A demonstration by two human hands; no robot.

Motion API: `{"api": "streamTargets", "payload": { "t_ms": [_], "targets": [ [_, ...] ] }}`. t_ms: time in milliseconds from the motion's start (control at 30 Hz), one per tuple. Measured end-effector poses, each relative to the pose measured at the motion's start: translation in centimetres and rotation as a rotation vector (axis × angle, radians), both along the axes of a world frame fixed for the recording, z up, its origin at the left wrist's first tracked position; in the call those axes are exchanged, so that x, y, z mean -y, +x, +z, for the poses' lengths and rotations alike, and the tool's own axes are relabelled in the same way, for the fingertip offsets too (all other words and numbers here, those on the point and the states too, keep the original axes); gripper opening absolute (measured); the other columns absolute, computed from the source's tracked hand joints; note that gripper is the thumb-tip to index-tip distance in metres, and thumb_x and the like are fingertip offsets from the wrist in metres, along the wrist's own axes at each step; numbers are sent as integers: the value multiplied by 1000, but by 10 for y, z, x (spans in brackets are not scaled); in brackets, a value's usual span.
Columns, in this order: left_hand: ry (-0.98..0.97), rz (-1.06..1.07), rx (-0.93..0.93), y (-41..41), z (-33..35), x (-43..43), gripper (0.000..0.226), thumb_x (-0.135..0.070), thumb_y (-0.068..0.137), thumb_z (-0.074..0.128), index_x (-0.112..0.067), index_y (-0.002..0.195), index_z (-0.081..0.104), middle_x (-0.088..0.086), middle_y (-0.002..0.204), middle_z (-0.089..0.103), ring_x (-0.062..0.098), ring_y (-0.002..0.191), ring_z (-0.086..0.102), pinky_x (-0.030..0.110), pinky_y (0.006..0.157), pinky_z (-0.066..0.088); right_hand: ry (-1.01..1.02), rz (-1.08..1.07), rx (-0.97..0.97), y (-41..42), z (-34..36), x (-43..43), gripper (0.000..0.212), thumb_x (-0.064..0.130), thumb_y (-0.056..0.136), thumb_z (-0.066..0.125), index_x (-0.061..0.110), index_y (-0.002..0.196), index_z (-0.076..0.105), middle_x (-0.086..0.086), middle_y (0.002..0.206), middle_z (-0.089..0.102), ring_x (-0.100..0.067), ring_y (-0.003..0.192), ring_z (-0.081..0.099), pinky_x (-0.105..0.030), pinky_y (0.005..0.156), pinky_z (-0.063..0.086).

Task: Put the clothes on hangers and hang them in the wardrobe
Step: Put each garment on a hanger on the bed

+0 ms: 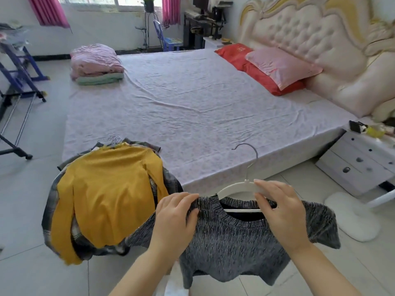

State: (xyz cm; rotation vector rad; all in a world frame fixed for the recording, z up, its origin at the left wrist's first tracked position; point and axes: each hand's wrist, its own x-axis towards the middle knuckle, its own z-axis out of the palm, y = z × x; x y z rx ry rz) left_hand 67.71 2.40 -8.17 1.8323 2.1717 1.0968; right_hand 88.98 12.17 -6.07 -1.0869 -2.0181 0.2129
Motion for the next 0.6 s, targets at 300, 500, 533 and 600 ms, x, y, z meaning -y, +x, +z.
{"api": "streamTargets", "payload": {
  "t_ms": [300,500,533,600],
  "targets": [
    [-118,-57,12,-61,-6,-179,30,-11,80,68,-13,110,65,3,107,67,28,101,60,39,91,38,-74,40,93,-58,-2,-187,31,1,76,72,12,105,69,6,95,59,-23,89,59,-27,82,43],
    [-193,23,11,-96,-31,-282,30,-11,81,67,-14,111,65,1,107,66,27,100,60,41,88,43,-208,95,96,-103,-33,-304,32,-2,74,73,12,103,70,6,92,60,-19,87,56,-17,82,38],
    [-200,47,3,-102,-37,-299,29,-10,79,67,-13,108,66,1,104,67,27,97,62,41,86,45,-225,114,95,-112,-41,-326,33,-2,74,73,13,103,70,6,92,59,-19,87,56,-19,81,39],
    [-233,106,-1,-115,-49,-333,27,-11,75,65,-12,102,68,1,96,69,27,89,64,41,79,48,-265,180,85,-134,-59,-369,32,-2,74,74,13,102,70,10,92,57,-16,86,55,-23,78,43]
  ]
}}
